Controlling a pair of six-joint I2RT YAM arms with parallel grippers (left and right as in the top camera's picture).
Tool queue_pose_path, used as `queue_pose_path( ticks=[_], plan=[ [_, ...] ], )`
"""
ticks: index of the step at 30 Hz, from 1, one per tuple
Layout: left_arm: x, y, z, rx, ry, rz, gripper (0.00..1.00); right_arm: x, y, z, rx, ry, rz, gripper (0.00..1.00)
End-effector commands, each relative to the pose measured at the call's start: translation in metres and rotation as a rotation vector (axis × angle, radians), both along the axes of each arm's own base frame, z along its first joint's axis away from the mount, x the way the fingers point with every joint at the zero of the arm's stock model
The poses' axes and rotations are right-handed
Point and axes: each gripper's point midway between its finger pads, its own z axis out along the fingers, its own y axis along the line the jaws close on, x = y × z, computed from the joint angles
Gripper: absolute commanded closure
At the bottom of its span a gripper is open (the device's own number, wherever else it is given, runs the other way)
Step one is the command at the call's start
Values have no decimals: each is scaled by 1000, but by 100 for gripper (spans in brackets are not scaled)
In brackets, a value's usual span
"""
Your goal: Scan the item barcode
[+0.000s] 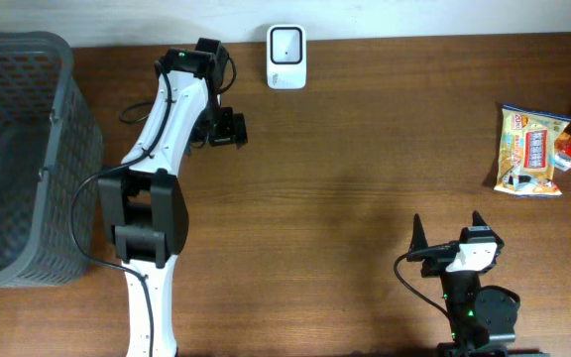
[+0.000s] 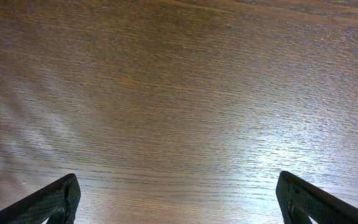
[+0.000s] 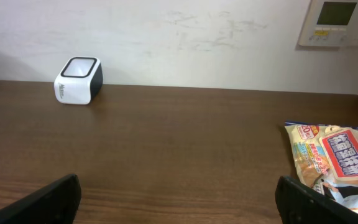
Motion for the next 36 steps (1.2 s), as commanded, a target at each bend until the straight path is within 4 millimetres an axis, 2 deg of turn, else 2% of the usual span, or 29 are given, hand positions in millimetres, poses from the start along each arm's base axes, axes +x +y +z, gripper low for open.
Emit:
queue_pose_path(
  ticks=[1, 26, 31, 34, 36],
  plan=[
    [-1, -2, 0, -3, 2, 10, 1, 0, -2, -4, 15, 3, -10, 1],
    [-1, -1, 0, -3, 3, 11, 1, 0, -2, -3, 15, 1, -10, 1],
    [-8, 2, 1, 6, 28, 9, 1, 0, -2, -3, 15, 1, -10, 2],
    [-9, 0, 16, -10, 5, 9, 1, 0, -2, -3, 15, 1, -10, 1],
    [-7, -4, 40, -19, -60, -1, 1, 0, -2, -3, 15, 1, -9, 1]
  ],
)
